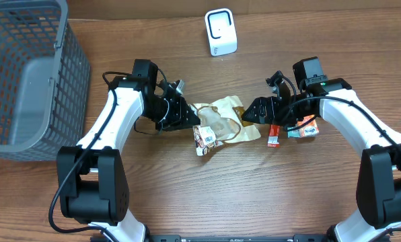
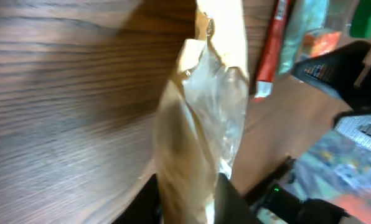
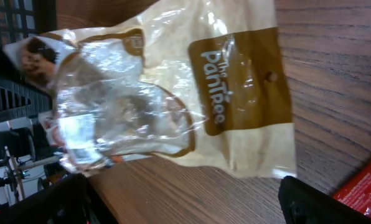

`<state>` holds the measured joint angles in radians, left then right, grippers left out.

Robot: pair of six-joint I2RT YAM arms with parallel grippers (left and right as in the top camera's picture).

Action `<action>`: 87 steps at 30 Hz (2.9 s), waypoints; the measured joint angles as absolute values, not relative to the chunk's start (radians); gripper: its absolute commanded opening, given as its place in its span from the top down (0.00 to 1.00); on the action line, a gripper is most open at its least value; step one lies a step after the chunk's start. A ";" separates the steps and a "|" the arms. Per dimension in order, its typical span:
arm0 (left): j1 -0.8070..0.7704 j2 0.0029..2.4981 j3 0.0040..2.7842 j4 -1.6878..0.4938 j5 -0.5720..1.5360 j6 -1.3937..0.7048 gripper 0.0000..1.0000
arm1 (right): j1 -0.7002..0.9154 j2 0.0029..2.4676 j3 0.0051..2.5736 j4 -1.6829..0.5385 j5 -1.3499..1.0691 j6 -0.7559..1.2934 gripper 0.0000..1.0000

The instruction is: Scan the item barcode

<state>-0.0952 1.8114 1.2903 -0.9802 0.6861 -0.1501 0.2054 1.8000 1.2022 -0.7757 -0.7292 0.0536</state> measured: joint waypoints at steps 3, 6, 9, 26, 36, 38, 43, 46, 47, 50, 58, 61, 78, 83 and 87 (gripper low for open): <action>-0.118 1.812 1.290 -0.970 0.627 -0.152 0.28 | 0.208 1.800 1.203 -0.777 -0.729 0.053 0.00; -0.151 1.812 1.286 -0.951 0.557 -0.180 0.12 | 0.210 1.800 1.203 -0.776 -0.729 0.053 0.00; -0.186 1.812 1.267 -0.908 0.491 -0.220 0.07 | 0.211 1.800 1.202 -0.771 -0.728 0.054 0.00; -0.249 1.812 1.105 -0.697 0.343 -0.425 0.00 | 0.261 1.800 1.148 -0.560 -0.616 0.130 0.00; -0.249 1.811 1.071 -0.653 0.334 -0.443 0.02 | 0.372 1.800 1.075 -0.486 -0.460 0.229 0.00; -0.249 1.811 1.070 -0.641 0.341 -0.444 0.02 | 0.373 1.800 1.075 -0.483 -0.453 0.252 0.00; -0.249 1.811 1.066 -0.622 0.365 -0.444 0.02 | 0.376 1.808 1.075 -0.477 -0.450 0.311 0.00; -0.249 1.812 1.066 -0.619 0.371 -0.444 0.02 | 0.390 1.833 1.075 -0.458 -0.474 0.327 0.00; -0.249 1.811 1.066 -0.619 0.371 -0.444 0.03 | 0.397 1.842 1.075 -0.453 -0.482 0.334 0.00; -0.249 1.812 1.066 -0.619 0.373 -0.445 0.07 | 0.421 1.869 1.075 -0.437 -0.506 0.355 0.00; -0.249 1.812 1.057 -0.618 0.358 -0.450 0.20 | 0.461 1.875 1.075 -0.445 -0.545 0.385 0.00; -0.249 1.812 1.055 -0.609 0.350 -0.451 0.30 | 0.462 1.875 1.075 -0.453 -0.552 0.388 0.00; -0.201 1.812 1.056 -0.654 0.412 -0.403 0.96 | 0.445 1.875 1.083 -0.537 -0.596 0.315 0.00; -0.138 1.811 1.064 -0.687 0.489 -0.338 0.96 | 0.411 1.867 1.112 -0.581 -0.613 0.272 0.00; -0.083 1.812 1.089 -0.725 0.553 -0.281 0.96 | 0.383 1.833 1.131 -0.588 -0.622 0.253 0.00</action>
<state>-0.0830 1.8118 1.0893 -0.7250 0.5526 -0.2813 0.3828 1.8332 1.1313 -0.5877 -0.6220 0.2531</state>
